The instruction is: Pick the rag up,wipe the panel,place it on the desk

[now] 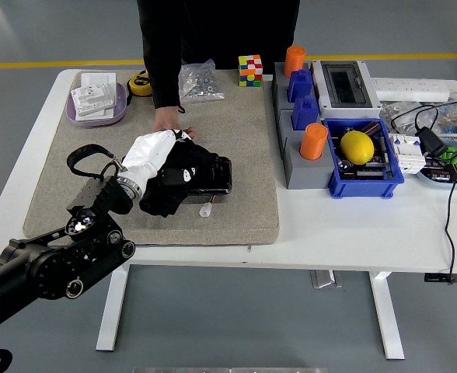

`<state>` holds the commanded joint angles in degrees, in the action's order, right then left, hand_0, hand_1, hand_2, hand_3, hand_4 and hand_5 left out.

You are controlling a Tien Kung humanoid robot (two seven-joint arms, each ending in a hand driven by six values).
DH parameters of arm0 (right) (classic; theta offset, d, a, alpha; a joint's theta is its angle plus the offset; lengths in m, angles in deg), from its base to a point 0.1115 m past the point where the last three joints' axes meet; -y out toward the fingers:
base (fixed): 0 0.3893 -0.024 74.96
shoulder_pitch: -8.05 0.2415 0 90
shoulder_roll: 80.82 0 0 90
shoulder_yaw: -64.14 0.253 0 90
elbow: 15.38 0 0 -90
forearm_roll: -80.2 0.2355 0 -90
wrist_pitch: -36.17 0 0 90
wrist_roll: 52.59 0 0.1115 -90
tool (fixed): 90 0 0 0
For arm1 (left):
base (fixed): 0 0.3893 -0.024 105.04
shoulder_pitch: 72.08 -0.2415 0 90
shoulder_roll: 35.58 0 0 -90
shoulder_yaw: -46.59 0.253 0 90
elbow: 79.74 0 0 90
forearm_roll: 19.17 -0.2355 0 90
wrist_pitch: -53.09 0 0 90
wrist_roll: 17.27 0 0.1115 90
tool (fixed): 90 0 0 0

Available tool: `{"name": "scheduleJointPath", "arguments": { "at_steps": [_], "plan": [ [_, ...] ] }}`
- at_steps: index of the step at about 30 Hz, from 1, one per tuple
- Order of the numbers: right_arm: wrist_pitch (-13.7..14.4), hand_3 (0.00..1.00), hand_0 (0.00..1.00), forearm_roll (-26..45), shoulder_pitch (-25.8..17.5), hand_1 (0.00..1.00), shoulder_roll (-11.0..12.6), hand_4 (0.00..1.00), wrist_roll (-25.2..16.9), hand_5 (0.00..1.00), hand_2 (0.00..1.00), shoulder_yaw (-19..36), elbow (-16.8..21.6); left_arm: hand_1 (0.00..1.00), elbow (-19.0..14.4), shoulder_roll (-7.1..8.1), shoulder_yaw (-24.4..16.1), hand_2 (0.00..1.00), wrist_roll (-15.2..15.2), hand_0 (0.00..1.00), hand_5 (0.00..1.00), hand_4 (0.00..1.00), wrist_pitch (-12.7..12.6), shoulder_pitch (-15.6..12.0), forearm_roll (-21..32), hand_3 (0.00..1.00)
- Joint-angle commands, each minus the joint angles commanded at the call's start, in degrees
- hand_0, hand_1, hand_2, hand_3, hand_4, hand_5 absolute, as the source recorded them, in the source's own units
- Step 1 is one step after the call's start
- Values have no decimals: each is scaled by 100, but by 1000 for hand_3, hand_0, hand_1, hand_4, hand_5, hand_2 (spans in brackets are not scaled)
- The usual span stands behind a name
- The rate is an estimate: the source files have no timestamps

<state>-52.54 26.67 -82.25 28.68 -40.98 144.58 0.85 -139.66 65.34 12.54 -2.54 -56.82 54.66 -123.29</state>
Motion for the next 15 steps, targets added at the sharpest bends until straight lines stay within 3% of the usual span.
{"name": "scheduleJointPath", "arguments": {
  "at_steps": [15],
  "plan": [
    [-30,617,692,-24,7,446,30,998,21,701,637,-7,-26,145,-86,-191,487,458,20,237,2,59,8,222,54,330]
  ]
}}
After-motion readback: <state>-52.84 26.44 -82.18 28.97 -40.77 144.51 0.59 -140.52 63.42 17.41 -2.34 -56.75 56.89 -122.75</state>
